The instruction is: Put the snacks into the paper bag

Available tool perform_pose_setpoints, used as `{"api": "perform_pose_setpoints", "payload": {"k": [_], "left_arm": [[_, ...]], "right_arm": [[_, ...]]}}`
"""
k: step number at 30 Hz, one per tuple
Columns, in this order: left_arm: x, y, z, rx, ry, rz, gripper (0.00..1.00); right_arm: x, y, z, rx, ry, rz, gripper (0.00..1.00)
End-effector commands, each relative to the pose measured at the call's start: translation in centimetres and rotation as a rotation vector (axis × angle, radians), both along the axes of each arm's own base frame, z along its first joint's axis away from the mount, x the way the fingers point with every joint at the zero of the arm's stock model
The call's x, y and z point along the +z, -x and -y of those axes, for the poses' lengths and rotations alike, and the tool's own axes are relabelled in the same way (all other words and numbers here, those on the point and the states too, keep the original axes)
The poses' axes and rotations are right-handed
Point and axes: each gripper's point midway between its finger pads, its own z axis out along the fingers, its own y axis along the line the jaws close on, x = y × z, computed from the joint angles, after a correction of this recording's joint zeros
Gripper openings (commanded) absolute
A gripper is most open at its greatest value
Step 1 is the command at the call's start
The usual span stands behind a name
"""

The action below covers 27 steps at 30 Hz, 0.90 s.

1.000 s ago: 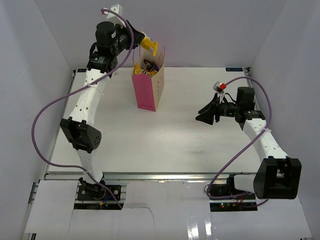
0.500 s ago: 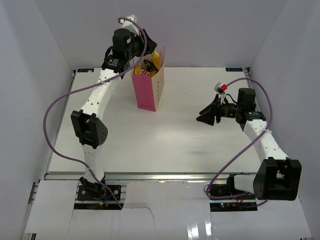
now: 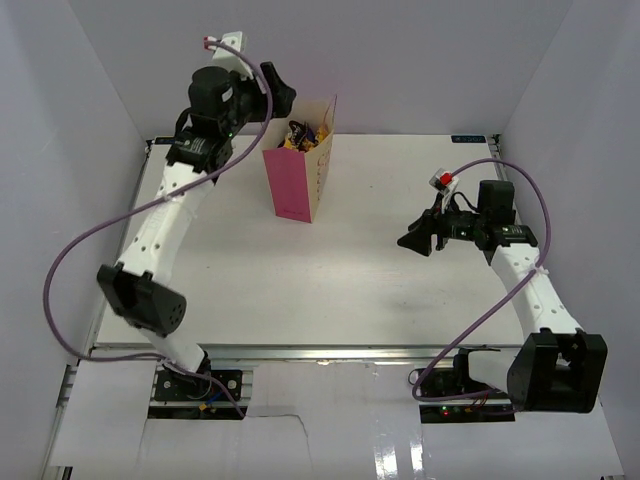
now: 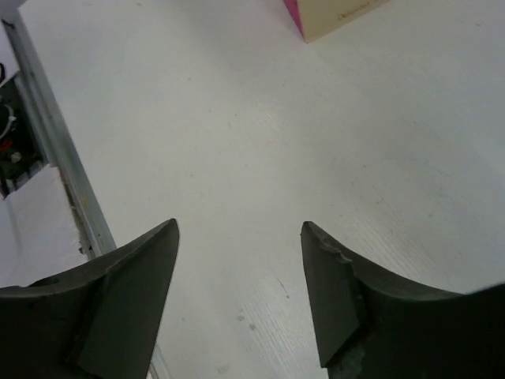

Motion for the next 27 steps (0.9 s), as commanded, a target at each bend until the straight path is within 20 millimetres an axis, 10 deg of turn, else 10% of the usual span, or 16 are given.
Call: {"api": "perform_pose_setpoints", "payload": {"k": [1,3,7,8,14,27], "left_arm": [[0.8,7.0,-3.1,0.009,-0.035,0.054,0.92],[-1.6,9.7,-4.1,0.017,-0.025,0.024,0.98],[-6.6,18.0,-6.7,0.005,0.033,-0.011,0.98],[-10.8,18.9,-6.9,0.007,0.030,-0.088,0.98],[-15.1,25.0,-8.5,-0.002,0.106,-0.115,0.98],[-17.4,26.6,-9.1,0.002,0.075,-0.183,0.98]], "right_arm": [[1.0,-1.8,3.3,-0.169,0.142,0.079,0.73],[1.6,-2.3,4.9,-0.268,0.203,0.118,0.95],[1.7,-3.5,9.9,-0.554,0.368,0.143,0.90],[1.6,-3.4,10.7,-0.600,0.385,0.134,0.90],[2.3,-2.2,11.5,-0.639,0.410,0.112,0.90],[2.9,-2.3,14.1,-0.821,0.426,0.135,0.90]]}}
